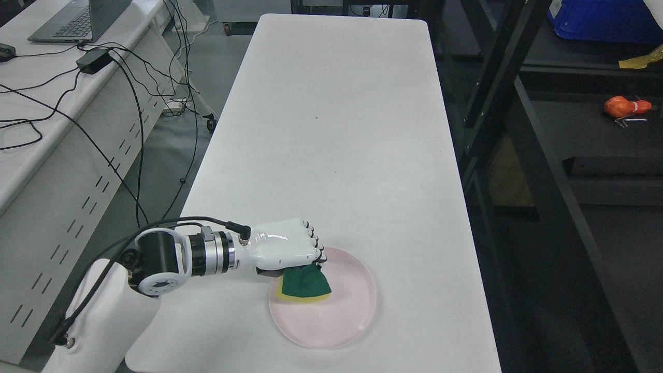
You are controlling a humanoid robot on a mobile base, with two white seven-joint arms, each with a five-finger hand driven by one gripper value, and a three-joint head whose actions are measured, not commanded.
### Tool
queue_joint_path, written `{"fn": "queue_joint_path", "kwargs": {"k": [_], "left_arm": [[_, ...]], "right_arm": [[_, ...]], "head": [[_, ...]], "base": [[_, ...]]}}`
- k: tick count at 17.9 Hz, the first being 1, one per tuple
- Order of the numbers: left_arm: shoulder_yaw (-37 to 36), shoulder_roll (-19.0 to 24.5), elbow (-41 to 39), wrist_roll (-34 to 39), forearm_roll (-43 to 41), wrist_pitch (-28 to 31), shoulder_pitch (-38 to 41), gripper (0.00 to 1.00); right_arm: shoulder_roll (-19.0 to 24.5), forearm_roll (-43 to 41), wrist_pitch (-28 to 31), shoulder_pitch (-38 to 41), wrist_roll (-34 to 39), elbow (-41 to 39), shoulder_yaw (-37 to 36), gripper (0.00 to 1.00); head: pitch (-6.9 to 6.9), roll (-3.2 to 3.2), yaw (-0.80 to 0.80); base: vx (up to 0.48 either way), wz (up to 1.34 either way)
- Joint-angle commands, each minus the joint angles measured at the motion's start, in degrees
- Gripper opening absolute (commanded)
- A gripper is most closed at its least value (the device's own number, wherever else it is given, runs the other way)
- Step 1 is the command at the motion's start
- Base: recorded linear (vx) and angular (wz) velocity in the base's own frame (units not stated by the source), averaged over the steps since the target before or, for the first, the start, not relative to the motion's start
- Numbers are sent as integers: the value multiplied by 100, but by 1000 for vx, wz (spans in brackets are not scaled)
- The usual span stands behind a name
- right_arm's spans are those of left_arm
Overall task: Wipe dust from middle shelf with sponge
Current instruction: 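Lift the sponge off the plate with the left hand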
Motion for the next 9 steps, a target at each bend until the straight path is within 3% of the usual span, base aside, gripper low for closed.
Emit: {"fn": "queue_joint_path", "kwargs": {"k": [1,9], "left_arm": [[1331,-510,195,-19,483,22,76,0],[2140,-660,10,-11,1432,22,-21,0]], "right_arm": [[-100,0,4,0,2,-100,-1,100],[-100,0,4,0,2,-100,-1,100]], "head": [[0,0,0],[0,0,0]], "base": [[6,-14],[0,0]]}}
